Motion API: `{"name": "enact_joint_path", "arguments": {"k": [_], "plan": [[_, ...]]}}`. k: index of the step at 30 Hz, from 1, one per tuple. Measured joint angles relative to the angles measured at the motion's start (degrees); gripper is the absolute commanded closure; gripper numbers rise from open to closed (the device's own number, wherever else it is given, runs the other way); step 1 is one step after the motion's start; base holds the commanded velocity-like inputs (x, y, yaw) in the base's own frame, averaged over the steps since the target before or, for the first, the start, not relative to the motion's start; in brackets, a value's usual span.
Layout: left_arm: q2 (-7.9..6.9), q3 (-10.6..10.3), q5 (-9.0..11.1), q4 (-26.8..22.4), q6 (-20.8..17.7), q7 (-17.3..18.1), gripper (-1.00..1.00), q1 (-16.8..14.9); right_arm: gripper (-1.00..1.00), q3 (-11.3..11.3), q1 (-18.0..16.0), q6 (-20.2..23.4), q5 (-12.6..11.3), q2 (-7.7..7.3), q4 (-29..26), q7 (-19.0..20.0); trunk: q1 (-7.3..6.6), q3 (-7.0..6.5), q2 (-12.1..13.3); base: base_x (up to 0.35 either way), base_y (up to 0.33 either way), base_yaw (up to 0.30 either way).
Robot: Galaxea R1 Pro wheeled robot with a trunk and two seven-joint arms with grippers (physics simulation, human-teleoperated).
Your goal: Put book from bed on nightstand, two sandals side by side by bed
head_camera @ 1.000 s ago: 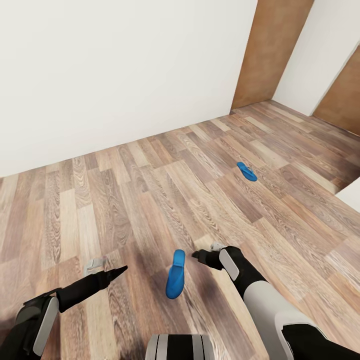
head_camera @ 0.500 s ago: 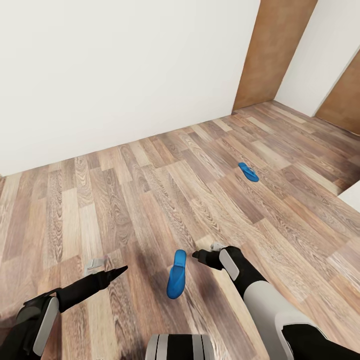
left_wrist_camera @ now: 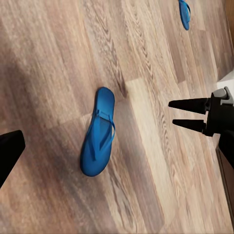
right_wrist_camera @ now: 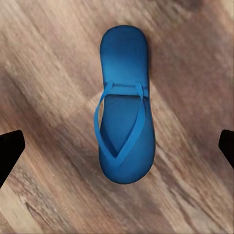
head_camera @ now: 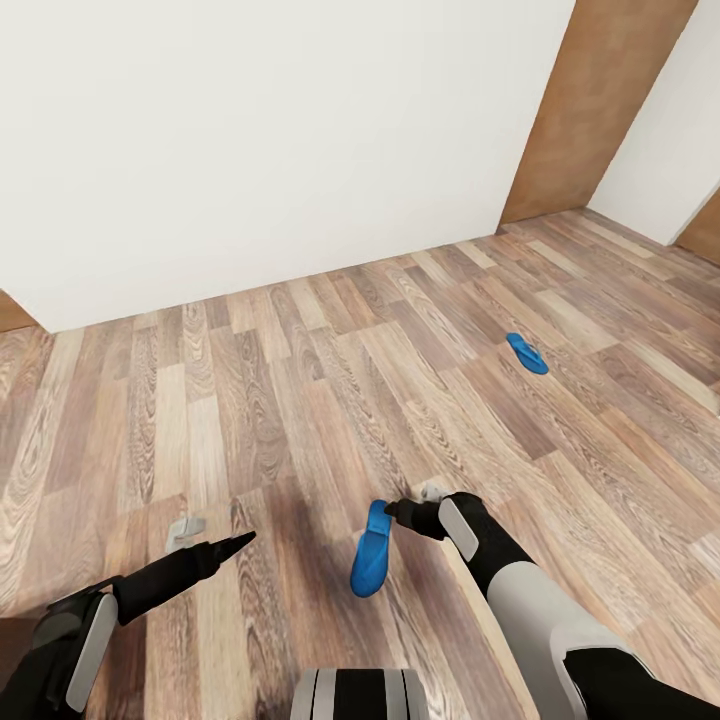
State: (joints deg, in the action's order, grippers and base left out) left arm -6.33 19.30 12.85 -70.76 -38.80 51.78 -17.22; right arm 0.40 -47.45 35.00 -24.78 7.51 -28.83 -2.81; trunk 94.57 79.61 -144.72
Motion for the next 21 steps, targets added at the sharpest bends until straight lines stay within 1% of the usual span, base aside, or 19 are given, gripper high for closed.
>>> {"name": "enact_joint_path", "arguments": {"k": [5,9,21], "plan": [[0.0,0.0,-0.05,0.0,0.02,0.0,-1.0,-0.01,-1.0,0.0,0.02,-0.02,0.02,-0.03,0.0,-0.01,0.0,0.0,0.0,0.0,0.0,0.009],[0.0,-0.07,-0.1,0.0,0.0,-0.03,-1.0,-0.02,-1.0,0.0,0.03,-0.02,0.04,-0.04,0.0,-0.04,0.11,0.88,-0.05,0.0,0.0,0.002],[0.0,0.0,-0.08,0.0,-0.02,0.0,-1.0,-0.01,-1.0,0.0,0.04,0.0,0.03,-0.04,0.0,-0.02,0.1,0.89,-0.05,0.0,0.0,0.0]]}}
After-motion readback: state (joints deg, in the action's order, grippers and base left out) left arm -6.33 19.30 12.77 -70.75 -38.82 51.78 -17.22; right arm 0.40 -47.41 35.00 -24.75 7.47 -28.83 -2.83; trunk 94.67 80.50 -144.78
